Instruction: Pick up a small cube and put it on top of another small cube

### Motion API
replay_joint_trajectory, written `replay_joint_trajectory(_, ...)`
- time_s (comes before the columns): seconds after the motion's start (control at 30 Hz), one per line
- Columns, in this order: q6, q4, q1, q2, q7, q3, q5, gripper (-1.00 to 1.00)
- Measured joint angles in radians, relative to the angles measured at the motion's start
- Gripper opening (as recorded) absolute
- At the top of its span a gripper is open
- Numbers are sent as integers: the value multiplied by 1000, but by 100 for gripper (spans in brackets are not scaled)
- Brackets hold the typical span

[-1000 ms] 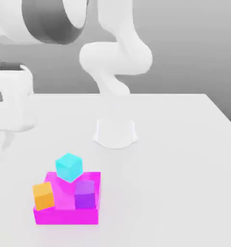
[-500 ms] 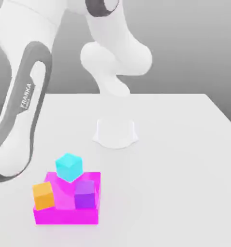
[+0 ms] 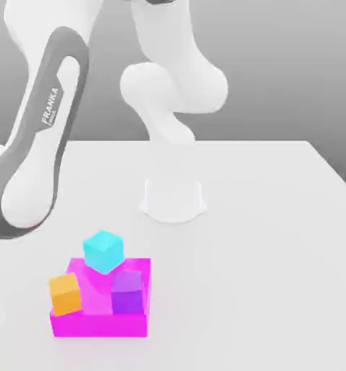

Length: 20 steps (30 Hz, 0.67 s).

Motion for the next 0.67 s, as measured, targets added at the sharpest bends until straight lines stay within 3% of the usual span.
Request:
replay_joint_trajectory(0.17, -7, -164, 70, -182, 191, -29, -67, -100)
replay_joint_trajectory(0.4, -16, -393, 101, -447, 523, -3, -247, -100)
replay_joint_trajectory(0.53, 112, -441, 105, -365, 526, 2, -215, -100)
replay_joint_trajectory(0.57, 147, -447, 103, -334, 514, 7, -197, 100)
replay_joint_trajectory(0.67, 147, -447, 104, -334, 514, 7, -197, 100)
